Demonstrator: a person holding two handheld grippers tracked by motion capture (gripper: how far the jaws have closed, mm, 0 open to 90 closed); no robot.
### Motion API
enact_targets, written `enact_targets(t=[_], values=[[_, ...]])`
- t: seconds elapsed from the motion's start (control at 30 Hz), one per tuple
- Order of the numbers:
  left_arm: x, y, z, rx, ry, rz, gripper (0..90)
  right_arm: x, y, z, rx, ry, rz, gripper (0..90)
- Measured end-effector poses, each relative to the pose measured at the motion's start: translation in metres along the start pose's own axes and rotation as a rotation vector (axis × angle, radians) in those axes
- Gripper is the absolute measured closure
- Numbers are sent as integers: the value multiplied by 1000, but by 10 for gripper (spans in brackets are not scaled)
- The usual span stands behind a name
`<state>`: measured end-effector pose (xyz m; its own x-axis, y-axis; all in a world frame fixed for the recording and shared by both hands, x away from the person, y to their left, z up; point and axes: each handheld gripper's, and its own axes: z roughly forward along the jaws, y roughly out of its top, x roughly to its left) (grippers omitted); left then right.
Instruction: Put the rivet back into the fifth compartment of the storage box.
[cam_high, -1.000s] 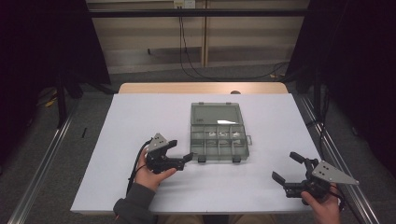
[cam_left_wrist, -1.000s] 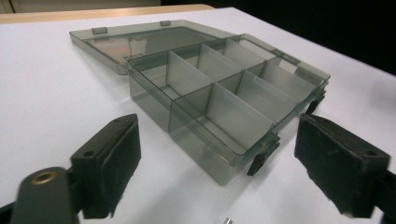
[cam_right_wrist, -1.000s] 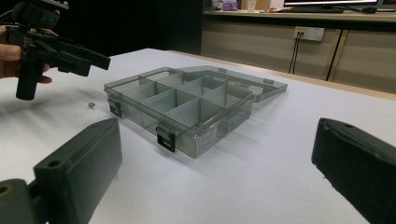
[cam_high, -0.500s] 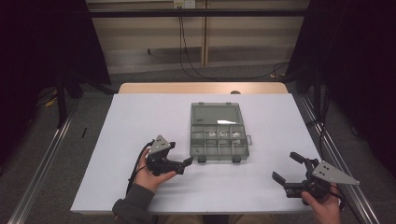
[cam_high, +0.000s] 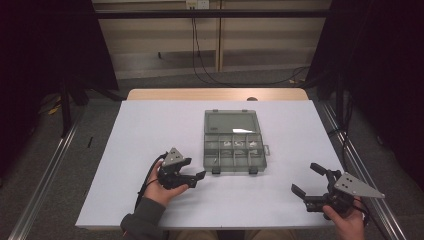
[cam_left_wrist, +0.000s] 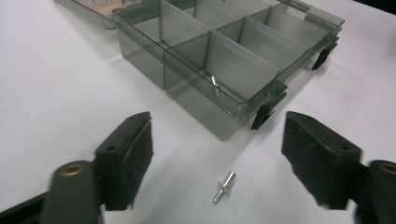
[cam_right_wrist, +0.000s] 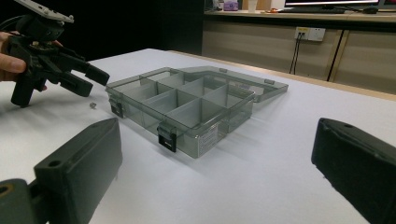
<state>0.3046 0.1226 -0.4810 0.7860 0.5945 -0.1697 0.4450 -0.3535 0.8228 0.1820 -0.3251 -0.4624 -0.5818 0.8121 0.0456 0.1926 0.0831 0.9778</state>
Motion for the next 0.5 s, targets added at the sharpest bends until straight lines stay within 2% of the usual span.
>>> enact_targets(t=[0.1,0.27,0.33,0.5], values=[[-1,0,0,20,-15,-5,378,0,0,0,2,-1,-3,16],[-1,-3,0,64,-18,-3,554,0,0,0,1,0,-1,16],[0,-4,0,77,-23,-8,605,0,0,0,0,1,-1,17],[0,-5,2,103,-28,-14,665,0,0,0,1,2,-1,16]])
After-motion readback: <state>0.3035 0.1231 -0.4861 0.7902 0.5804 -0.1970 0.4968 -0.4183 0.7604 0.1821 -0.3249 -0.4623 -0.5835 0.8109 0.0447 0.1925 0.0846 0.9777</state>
